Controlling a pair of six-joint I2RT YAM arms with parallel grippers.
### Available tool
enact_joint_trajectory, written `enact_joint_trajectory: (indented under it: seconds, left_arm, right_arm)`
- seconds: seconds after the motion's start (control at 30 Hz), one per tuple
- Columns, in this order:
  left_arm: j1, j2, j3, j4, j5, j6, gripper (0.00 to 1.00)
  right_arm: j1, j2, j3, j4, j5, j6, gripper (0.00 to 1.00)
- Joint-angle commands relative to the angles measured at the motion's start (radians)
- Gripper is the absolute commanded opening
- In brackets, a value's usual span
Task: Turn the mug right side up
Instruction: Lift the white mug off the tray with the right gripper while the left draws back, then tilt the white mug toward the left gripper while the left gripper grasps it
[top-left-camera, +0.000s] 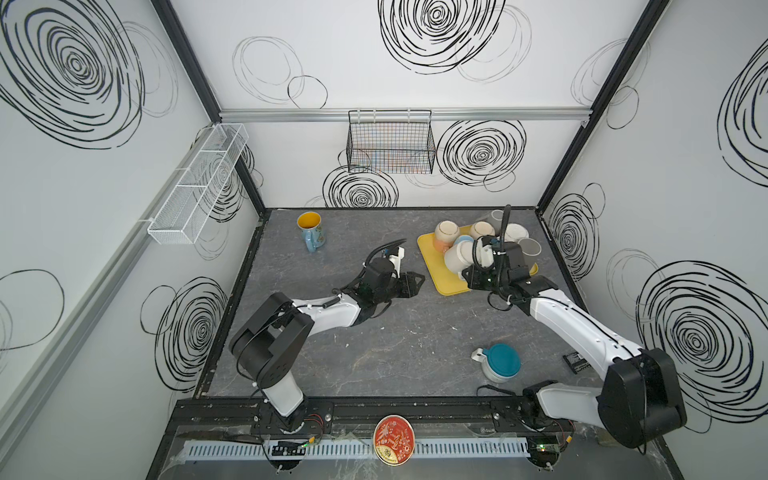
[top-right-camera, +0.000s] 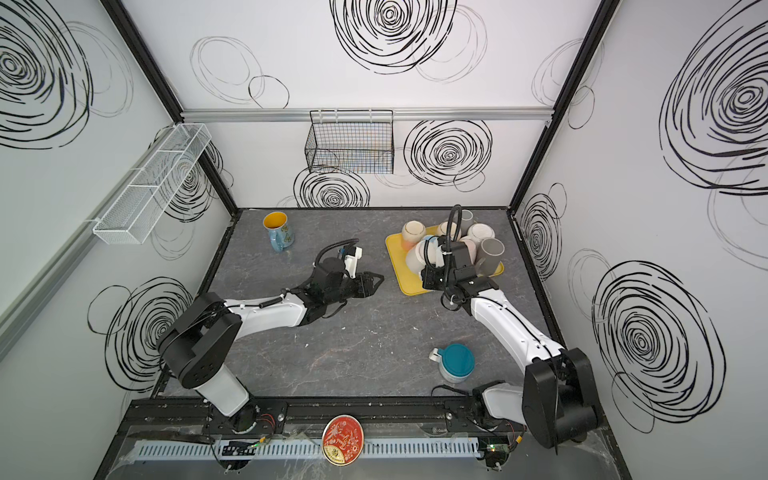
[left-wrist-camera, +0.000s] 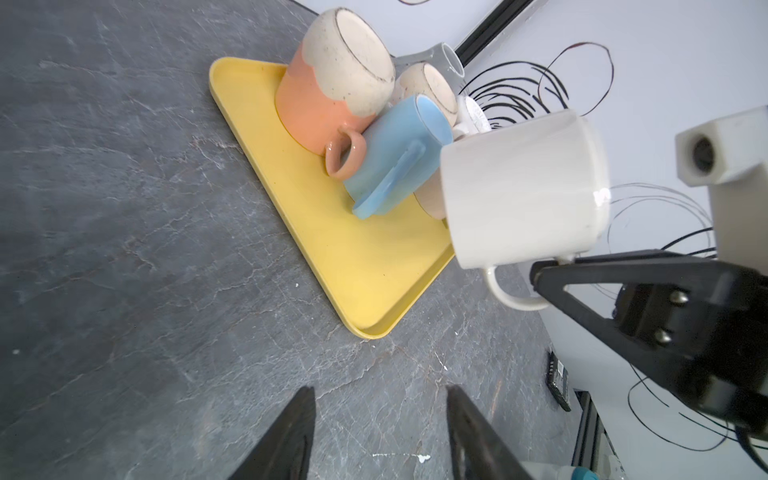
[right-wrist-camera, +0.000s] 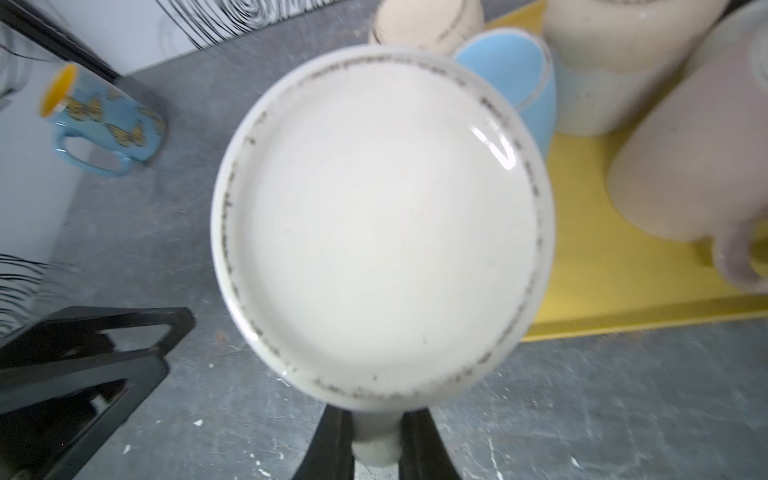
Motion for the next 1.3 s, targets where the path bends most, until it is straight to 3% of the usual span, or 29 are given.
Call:
enact_joint_trajectory:
  seconds: [0.0,0.33,0.53,0.83,1.03,1.27]
  left_arm:
    - [0.022,-0.082,-0.016,0.075,0.028,0.017,0.56]
    - [0.074,-0.131,-0.144,0.551,0.14,-0.289,0.58]
    - [0.088,-0.085,-0.136,0.714,0.166,-0.406,0.57]
    - [0.093,-0.041,-0.107,0.718,0.156,-0.436,0.55]
    - [0.096,0.004,-0.077,0.753,0.163,-0.485,0.46]
    - [0.096,0.045,-0.034,0.77,0.179,-0.52,0.47]
  right_arm:
    - [0.005,-0.068,-0.016,0.288,-0.142,0.048,0.0]
    - [0.01,0.004,0.028,0.574,-0.408,0.253,0.0]
    - [0.047,0.077,0.08,0.658,-0.509,0.3,0.0]
    - [0.072,0.142,0.106,0.773,-0.56,0.374,0.0]
    - [0.08,0.163,0.119,0.81,-0.578,0.401,0.0]
    - [0.095,0.188,0.122,0.845,-0.607,0.41,0.0]
